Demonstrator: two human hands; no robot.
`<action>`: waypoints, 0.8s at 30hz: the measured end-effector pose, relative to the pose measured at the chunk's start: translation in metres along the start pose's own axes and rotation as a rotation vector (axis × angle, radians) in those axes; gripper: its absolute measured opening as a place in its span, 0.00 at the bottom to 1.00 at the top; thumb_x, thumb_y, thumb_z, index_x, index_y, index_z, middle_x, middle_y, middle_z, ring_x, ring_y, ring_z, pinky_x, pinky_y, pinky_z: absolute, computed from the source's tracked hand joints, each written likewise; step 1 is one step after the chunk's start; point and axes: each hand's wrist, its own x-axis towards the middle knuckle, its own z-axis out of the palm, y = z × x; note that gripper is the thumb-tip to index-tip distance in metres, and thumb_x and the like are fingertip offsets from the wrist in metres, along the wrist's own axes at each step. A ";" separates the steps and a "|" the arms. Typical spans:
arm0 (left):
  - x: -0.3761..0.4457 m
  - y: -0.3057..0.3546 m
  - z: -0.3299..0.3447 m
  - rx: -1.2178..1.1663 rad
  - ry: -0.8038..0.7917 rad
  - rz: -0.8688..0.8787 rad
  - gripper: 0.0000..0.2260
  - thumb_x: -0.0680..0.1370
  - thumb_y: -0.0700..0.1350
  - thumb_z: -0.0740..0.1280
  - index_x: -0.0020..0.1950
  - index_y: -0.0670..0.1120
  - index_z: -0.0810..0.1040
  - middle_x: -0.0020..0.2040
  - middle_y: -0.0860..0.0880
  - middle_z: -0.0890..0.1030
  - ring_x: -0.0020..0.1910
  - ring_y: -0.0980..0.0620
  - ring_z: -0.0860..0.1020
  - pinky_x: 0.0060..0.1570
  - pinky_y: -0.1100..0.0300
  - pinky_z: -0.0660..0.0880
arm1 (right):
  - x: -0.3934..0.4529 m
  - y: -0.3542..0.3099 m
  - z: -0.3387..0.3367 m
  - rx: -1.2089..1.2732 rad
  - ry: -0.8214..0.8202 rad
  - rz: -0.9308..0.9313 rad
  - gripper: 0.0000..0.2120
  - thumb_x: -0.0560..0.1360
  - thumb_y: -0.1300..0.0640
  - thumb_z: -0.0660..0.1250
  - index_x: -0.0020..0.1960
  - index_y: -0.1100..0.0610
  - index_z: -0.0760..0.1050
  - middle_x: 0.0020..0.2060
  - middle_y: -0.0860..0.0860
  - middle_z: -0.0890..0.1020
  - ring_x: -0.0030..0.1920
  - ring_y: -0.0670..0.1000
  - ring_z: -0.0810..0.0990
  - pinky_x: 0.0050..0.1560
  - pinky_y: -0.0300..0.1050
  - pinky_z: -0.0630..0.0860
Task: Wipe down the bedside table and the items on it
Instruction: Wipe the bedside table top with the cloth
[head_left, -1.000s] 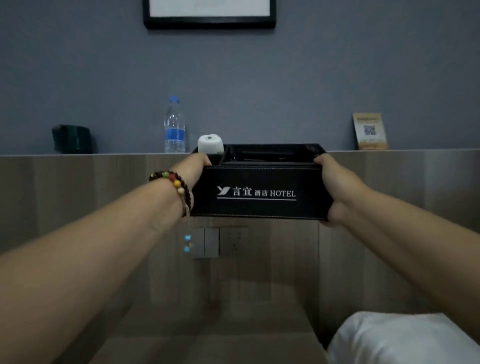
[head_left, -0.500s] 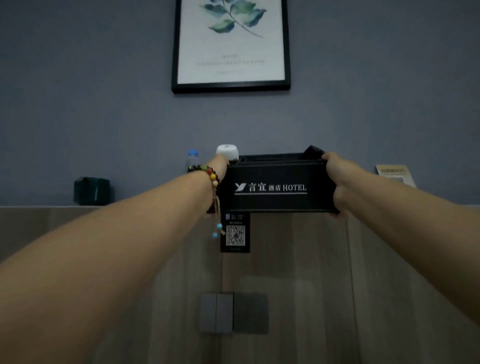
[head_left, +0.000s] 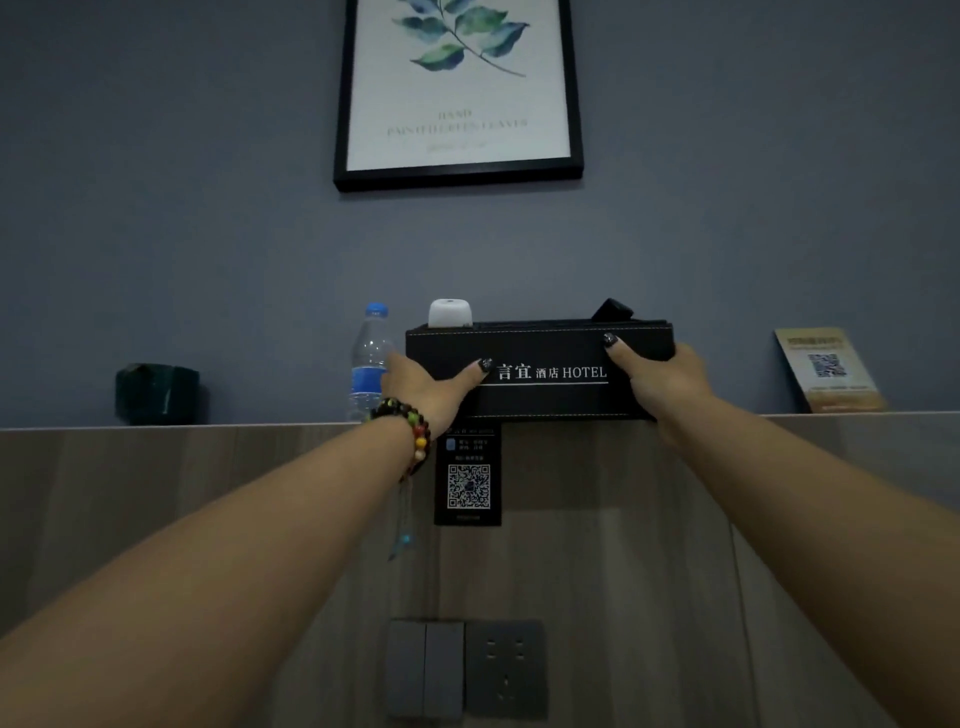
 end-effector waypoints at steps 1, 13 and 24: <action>0.001 -0.005 0.005 -0.006 0.040 0.021 0.42 0.65 0.60 0.76 0.70 0.44 0.61 0.67 0.45 0.72 0.63 0.45 0.73 0.64 0.46 0.71 | 0.005 0.003 0.003 -0.028 0.020 -0.011 0.25 0.71 0.48 0.73 0.62 0.60 0.73 0.56 0.55 0.80 0.55 0.56 0.79 0.56 0.50 0.76; 0.030 -0.048 0.046 0.179 0.279 0.053 0.33 0.75 0.57 0.68 0.72 0.42 0.60 0.68 0.42 0.70 0.63 0.42 0.73 0.57 0.47 0.74 | 0.040 0.037 0.034 -0.226 0.111 -0.025 0.28 0.75 0.43 0.67 0.66 0.59 0.66 0.62 0.57 0.76 0.61 0.61 0.75 0.61 0.54 0.73; 0.012 -0.016 0.035 0.384 0.174 -0.052 0.37 0.79 0.55 0.61 0.77 0.41 0.43 0.75 0.38 0.59 0.72 0.40 0.63 0.69 0.43 0.64 | 0.010 0.018 0.018 -0.167 0.041 -0.021 0.45 0.75 0.44 0.66 0.78 0.58 0.40 0.76 0.57 0.58 0.75 0.58 0.59 0.74 0.55 0.58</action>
